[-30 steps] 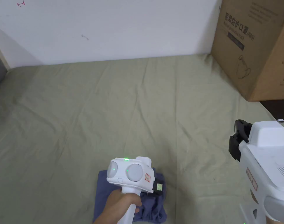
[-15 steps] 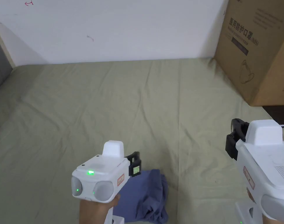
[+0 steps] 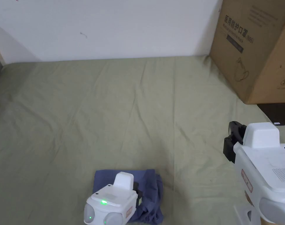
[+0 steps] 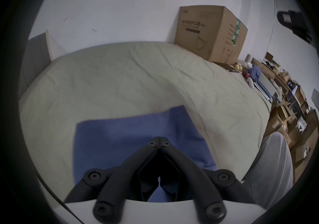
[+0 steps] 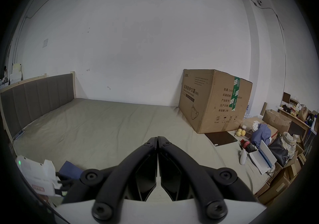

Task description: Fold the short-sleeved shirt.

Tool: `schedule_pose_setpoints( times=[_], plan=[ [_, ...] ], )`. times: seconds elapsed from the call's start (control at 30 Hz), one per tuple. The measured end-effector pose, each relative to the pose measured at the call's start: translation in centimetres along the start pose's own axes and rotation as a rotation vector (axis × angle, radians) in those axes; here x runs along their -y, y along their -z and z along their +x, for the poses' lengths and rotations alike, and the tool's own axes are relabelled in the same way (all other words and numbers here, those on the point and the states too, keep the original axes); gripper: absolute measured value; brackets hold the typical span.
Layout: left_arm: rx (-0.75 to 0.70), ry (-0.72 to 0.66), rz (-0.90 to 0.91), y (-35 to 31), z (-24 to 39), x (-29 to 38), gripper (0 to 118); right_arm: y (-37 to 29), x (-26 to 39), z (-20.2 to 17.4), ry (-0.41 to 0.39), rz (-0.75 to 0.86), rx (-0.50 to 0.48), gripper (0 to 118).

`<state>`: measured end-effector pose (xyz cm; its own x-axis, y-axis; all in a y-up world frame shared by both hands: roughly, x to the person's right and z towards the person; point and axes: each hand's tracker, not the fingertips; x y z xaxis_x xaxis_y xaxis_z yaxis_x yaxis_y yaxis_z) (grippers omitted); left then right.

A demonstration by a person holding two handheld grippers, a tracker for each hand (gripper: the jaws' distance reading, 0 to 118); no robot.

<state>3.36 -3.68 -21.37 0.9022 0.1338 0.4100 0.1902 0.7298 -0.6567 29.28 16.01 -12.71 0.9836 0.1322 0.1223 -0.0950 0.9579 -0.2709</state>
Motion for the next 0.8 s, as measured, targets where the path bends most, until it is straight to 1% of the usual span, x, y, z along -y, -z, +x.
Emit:
schedule_pose_setpoints(
  times=[0.1,0.2,0.43,0.53,0.6,0.7,0.8],
  plan=[
    [0.038,0.033,-0.035,0.8,2.4,0.5,0,0.2,0.4,0.5,0.001,-0.009,0.008,0],
    [0.028,0.076,-0.062,2.0,4.0,1.3,0,0.4,0.8,1.0,0.003,-0.022,0.015,0],
    [0.009,0.059,-0.080,3.6,4.6,2.2,0,0.7,1.5,1.8,0.006,-0.046,0.031,0],
    [-0.001,0.076,-0.080,3.4,4.7,2.2,0,0.5,1.5,1.8,0.013,-0.048,0.033,0],
    [0.001,0.080,-0.080,1.7,5.1,1.0,0,0.4,1.4,1.7,0.018,-0.045,0.032,0],
    [0.033,0.004,0.041,-0.5,4.2,-0.9,0,0.0,1.0,1.4,0.021,-0.032,0.025,0],
    [0.045,-0.032,0.125,-3.6,3.2,-4.2,0,-0.4,0.3,0.8,0.025,-0.010,0.011,0]
  ],
)
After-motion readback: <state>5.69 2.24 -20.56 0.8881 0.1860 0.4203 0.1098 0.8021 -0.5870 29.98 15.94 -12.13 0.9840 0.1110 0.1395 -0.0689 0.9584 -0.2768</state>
